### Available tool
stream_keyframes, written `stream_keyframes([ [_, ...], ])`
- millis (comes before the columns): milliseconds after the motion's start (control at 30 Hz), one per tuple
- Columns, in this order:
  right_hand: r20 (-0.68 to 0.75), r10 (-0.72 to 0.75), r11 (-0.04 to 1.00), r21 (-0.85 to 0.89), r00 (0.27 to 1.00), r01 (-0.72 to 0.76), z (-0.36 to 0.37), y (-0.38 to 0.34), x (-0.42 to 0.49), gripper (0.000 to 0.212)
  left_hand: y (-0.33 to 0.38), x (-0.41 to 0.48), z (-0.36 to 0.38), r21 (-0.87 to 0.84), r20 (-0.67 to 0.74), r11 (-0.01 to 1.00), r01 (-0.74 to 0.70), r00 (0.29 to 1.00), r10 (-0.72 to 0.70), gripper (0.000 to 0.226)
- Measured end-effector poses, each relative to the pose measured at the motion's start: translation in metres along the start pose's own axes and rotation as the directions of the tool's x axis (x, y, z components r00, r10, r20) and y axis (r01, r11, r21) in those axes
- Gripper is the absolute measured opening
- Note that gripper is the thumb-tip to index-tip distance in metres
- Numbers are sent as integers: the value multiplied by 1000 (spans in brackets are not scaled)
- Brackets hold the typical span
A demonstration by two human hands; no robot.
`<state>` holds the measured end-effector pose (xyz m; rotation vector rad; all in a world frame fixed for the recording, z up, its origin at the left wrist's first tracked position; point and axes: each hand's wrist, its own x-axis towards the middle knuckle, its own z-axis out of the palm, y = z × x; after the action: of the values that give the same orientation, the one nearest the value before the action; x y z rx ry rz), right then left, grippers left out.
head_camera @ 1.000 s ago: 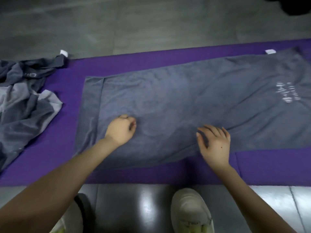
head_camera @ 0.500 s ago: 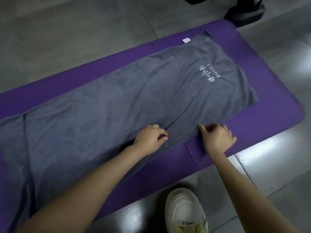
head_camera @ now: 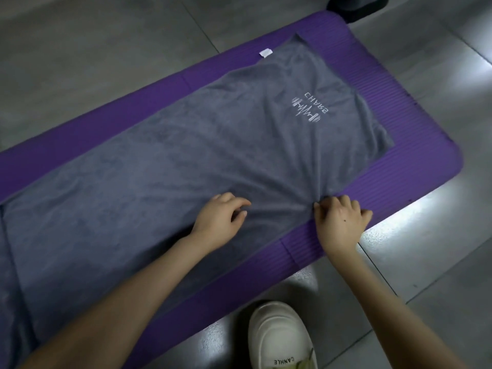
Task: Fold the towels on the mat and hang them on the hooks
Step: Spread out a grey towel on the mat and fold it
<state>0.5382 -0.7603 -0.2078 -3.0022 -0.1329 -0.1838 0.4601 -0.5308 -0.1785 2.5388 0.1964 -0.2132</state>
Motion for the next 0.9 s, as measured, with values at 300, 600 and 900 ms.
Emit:
stream_keyframes([
  [300,-19,356,901,272,934,-338,-13,42,82,30,26,55,9,244,-69,956,-160,981,182,40],
  [600,189,558,779,218,808,-588,-1,86,168,43,65,97,36,385,176,898,-213,972,155,48],
  [900,84,525,790,323,847,-521,-8,105,163,28,62,95,44,441,288,839,-318,936,203,50],
])
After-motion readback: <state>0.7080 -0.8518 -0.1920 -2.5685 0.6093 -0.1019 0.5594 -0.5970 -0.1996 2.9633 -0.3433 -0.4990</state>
